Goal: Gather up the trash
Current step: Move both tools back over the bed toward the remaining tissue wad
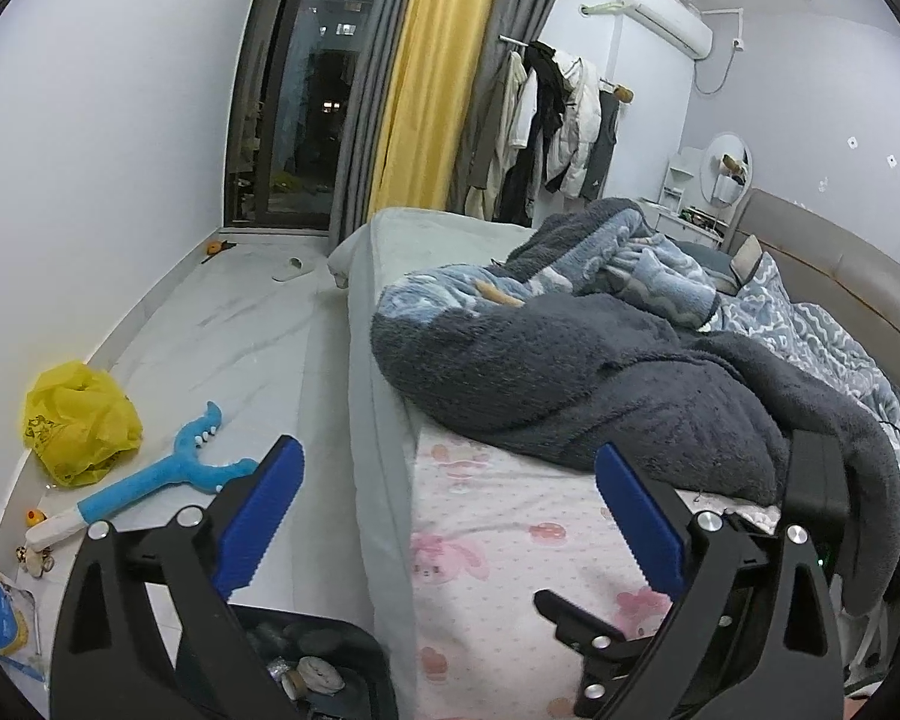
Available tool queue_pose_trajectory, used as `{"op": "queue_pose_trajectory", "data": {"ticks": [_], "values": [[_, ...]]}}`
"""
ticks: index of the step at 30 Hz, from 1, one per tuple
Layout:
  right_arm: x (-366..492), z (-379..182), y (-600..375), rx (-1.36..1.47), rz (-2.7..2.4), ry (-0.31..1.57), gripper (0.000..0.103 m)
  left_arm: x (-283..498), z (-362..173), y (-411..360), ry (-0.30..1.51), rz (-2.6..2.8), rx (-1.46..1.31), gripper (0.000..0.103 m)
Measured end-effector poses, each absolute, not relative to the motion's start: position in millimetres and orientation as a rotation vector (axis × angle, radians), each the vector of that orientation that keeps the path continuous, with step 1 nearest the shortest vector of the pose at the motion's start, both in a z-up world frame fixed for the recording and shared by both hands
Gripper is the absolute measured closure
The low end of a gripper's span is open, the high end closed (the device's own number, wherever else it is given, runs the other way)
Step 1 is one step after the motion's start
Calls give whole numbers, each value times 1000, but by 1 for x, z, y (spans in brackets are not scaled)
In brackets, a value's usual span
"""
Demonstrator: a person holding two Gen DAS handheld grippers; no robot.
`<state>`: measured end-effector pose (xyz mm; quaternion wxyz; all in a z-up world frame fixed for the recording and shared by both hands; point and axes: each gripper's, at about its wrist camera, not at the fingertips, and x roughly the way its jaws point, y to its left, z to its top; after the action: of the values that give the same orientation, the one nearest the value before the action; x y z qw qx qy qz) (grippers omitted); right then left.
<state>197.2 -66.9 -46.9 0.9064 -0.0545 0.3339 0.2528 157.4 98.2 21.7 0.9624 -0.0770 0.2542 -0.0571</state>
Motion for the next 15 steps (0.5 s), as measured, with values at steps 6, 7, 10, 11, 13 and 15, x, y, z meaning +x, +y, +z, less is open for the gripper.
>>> {"op": "queue_pose_trajectory", "data": {"ticks": [6,7,10,11,13,15], "values": [[199,-44,-93,-155,474,668,4,165,17,77,534,-132,-150,4],[198,-44,-96,-165,468,662,4,166,17,74,536,-133,-151,4],[196,-43,-111,-192,454,651,4,171,15,67,547,-142,-160,4],[196,-43,-115,-196,449,647,4,172,15,64,551,-147,-166,4],[197,-42,-127,-187,438,645,4,175,13,58,559,-153,-174,4],[200,-42,-141,-163,424,645,4,178,12,52,565,-162,-185,4]]}}
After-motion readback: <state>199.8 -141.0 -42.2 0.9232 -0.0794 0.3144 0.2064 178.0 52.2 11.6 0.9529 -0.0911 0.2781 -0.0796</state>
